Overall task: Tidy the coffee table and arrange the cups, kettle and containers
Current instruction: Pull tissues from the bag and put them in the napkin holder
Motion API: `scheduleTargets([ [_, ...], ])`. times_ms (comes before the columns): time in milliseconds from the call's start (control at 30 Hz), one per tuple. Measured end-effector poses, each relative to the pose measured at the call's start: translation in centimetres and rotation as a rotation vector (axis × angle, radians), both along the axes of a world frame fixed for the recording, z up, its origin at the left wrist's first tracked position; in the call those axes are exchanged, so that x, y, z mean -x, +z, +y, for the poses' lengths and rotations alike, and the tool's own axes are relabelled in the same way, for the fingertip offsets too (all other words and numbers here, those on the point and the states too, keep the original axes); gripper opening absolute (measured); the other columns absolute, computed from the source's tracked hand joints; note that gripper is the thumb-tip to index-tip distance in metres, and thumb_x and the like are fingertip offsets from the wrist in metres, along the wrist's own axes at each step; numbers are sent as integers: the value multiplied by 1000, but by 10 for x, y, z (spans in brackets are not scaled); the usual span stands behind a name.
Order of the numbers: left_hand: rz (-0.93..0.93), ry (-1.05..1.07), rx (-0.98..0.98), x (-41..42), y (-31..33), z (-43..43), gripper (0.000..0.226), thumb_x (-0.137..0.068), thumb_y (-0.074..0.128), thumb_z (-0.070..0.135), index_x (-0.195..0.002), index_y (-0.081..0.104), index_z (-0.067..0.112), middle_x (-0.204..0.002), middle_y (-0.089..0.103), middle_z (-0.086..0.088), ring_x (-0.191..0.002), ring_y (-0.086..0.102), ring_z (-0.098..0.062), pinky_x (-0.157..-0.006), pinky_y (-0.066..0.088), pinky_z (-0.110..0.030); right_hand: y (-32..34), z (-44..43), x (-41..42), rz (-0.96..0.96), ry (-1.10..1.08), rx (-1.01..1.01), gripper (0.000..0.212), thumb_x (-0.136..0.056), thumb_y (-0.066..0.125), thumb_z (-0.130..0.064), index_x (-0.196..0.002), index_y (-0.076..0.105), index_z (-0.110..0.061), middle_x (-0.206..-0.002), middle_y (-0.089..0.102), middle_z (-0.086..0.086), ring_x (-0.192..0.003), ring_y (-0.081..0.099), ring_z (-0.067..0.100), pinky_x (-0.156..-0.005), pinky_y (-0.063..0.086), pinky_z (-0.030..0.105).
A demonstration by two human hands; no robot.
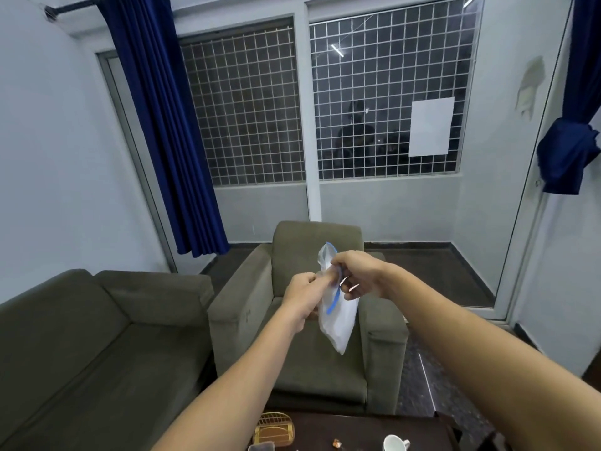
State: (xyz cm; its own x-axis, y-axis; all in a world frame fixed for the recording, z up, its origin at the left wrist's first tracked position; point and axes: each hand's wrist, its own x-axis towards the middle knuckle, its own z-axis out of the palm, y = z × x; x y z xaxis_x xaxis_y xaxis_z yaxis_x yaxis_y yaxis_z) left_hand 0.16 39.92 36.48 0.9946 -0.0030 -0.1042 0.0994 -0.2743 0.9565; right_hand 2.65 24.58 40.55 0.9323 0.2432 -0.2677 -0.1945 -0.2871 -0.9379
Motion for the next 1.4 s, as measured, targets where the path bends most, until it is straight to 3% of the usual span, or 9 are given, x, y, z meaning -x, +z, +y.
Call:
scheduleTargets([
  [133,-52,45,-150,3,-4,2,30,-79,55,34,-67,67,9,-75,74,-6,-67,72,-28,-59,64,-47,-8,-5,-1,-94,-50,223,11,-87,60,-5,-76,60,-7,-59,53,6,-43,46,17,-49,49,28],
  [233,-145,176,-459,10,-10,10,31,-83,44,29,-70,68,13,-71,74,-3,-66,72,-30,-64,63,-40,-14,-12,2,-238,-137,502,14,-81,53,-2,-69,57,-7,-59,52,9,-45,48,24,-46,49,28],
  [533,-248,409,-586,11,-27,13,20,-92,55,24,-87,74,27,-84,69,6,-78,62,-20,-63,45,-29,-37,16,19,-787,-299,986,27,-83,61,-10,-103,43,-13,-106,58,11,-93,65,38,-64,38,36],
  [700,-264,446,-490,9,-28,20,19,-88,54,23,-84,72,25,-81,69,6,-77,62,-23,-61,45,-31,-40,60,24,-579,-222,709,22,-75,52,-27,-58,49,-13,-56,58,4,-54,57,27,-48,38,27],
  [900,-422,393,-484,-2,-26,44,17,-90,55,28,-89,72,27,-83,75,6,-81,67,-23,-64,49,-32,-44,80,-3,137,-208,147,1,-97,54,-3,-97,54,-3,-61,47,9,-43,44,16,-48,40,22],
  [1100,-660,244,-581,-17,-13,57,16,-92,57,34,-98,72,29,-86,77,4,-83,68,-22,-70,54,-35,-50,97,-14,368,-312,-337,40,-100,56,-19,-60,52,-18,-45,42,-5,-40,33,6,-41,40,17],
  [1233,-741,102,-610,-24,0,65,17,-92,56,37,-98,71,31,-81,75,7,-78,67,-17,-67,46,-29,-49,112,-18,395,-324,-573,24,-92,69,-37,-78,65,-19,-95,67,2,-95,63,22,-98,53,34],
  [1333,-690,-11,-587,-30,12,81,15,-88,59,38,-93,72,34,-68,68,15,-75,63,-10,-66,47,-27,-52,125,-20,351,-304,-641,18,-90,70,-38,-93,67,-20,-110,65,3,-107,60,23,-107,46,34],
  [1400,-629,-98,-562,-33,18,91,13,-85,60,36,-90,72,36,-61,64,18,-73,63,-8,-67,51,-27,-54,139,-21,302,-290,-740,18,-90,67,-32,-87,68,-15,-88,70,0,-97,63,19,-97,46,26],
])
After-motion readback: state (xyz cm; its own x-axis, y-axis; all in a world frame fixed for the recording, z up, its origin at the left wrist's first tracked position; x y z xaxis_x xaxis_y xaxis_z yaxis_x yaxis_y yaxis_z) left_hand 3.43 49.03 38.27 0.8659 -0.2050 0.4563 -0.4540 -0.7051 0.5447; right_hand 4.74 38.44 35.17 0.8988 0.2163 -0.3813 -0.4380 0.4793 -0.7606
